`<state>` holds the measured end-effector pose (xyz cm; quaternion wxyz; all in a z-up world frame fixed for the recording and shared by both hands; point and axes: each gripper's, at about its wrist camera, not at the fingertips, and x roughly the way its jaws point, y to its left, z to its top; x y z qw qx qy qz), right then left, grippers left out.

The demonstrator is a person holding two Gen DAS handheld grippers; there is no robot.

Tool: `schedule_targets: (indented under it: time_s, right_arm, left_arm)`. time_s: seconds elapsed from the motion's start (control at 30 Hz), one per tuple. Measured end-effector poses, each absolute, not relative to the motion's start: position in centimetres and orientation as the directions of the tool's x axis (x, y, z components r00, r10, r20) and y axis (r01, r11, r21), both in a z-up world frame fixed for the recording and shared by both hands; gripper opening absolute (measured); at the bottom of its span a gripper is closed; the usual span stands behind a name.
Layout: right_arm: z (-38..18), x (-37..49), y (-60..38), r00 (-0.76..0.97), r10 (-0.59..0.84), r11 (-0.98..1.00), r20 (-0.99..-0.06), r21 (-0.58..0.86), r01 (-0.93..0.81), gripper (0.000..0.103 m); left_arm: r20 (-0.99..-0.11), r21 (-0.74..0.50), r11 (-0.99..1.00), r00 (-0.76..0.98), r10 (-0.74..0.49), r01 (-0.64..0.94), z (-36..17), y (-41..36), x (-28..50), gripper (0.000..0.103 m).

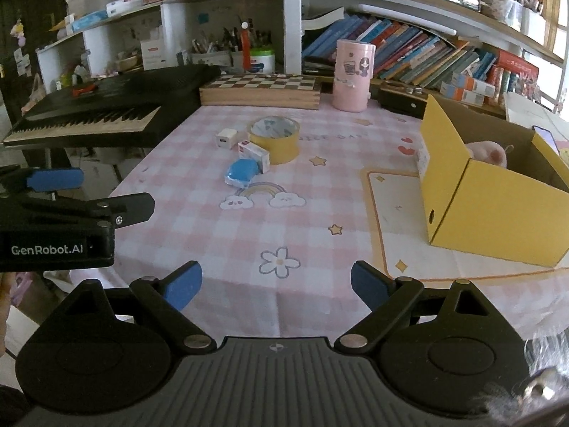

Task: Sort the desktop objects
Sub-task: 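Move both tools back toward the tape roll and blue item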

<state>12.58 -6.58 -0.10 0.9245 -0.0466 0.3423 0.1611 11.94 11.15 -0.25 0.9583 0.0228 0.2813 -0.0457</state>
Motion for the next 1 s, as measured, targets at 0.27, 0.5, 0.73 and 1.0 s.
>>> schedule_targets:
  time_s: [0.27,0.5,0.73,1.0]
  right_arm:
    - [-0.2,15.7,-7.1,0.702,0.284,0.935,-0.652,0.028,-0.352,0.092]
    - [0.0,19.4,-7.5,0.688,0.318,0.918,-0.652,0.028,-0.397,0.092]
    - [0.3,23.3,-7.7,0.669,0.368,0.887,-0.645,0.027,-0.461,0.092]
    - [0.4,27.3,-7.4,0.662,0.393,0.861,-0.638,0.001,-0.509,0.092]
  left_arm:
    - [-0.557,0.018,0.997,0.829,-0.048,0.070,-0.6,10.6,14.3,0.095]
    - [-0.563,0.017,1.000,0.826,-0.007,0.020,-0.7,10.0,16.9,0.095]
    - [-0.556,0.017,0.998,0.829,0.059,-0.059,-0.4,9.9,19.3,0.095]
    - [-0.557,0.020,0.989,0.820,0.131,-0.145,-0.1,9.8,21.7,0.095]
